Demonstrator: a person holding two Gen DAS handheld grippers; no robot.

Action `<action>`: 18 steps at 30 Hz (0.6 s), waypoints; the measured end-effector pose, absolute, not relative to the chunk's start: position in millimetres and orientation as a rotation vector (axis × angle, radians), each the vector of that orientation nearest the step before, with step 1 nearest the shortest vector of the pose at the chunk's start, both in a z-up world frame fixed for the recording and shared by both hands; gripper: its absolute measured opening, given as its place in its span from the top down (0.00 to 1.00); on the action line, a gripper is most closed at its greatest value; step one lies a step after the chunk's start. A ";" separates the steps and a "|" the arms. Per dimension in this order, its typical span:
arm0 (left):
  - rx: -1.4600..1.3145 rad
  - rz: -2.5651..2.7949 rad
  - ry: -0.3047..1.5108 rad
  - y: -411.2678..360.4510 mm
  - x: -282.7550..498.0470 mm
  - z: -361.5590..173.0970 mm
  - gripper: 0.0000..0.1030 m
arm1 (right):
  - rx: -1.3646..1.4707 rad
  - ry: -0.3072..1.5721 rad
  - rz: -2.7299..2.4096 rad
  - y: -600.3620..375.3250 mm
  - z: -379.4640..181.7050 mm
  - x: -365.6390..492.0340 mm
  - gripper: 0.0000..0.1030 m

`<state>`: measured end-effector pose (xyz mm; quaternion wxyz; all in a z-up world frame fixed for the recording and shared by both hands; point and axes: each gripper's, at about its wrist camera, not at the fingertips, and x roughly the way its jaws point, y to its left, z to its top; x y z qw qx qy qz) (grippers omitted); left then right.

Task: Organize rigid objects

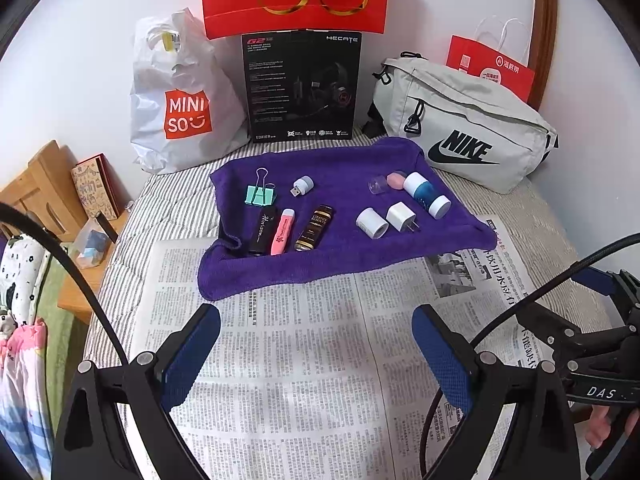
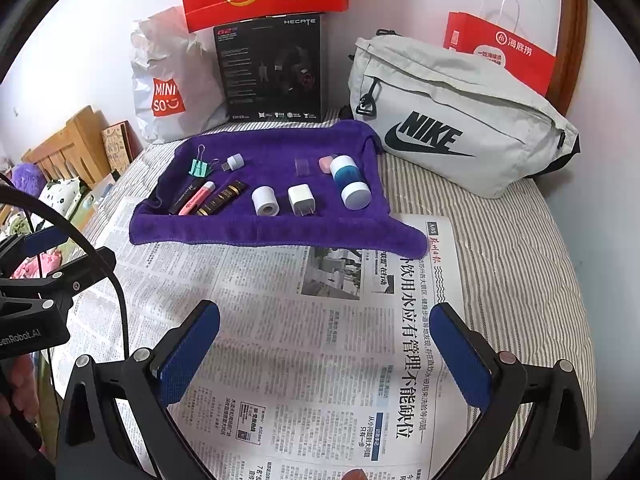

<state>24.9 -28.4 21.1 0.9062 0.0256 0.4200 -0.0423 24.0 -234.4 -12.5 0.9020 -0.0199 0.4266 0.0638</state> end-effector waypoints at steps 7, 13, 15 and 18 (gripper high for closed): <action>0.055 -0.086 0.869 -28.1 24.4 20.6 0.06 | -0.035 0.886 0.130 -235.7 -12.2 23.4 0.00; 0.057 -0.082 0.870 -29.3 23.4 20.6 0.06 | -0.036 0.885 0.128 -236.1 -12.0 23.1 0.00; 0.062 -0.083 0.872 -29.9 22.9 20.1 0.06 | -0.034 0.885 0.128 -236.0 -12.1 23.2 0.00; 0.065 -0.082 0.873 -30.2 22.3 19.9 0.06 | -0.035 0.886 0.129 -236.0 -12.1 22.8 0.00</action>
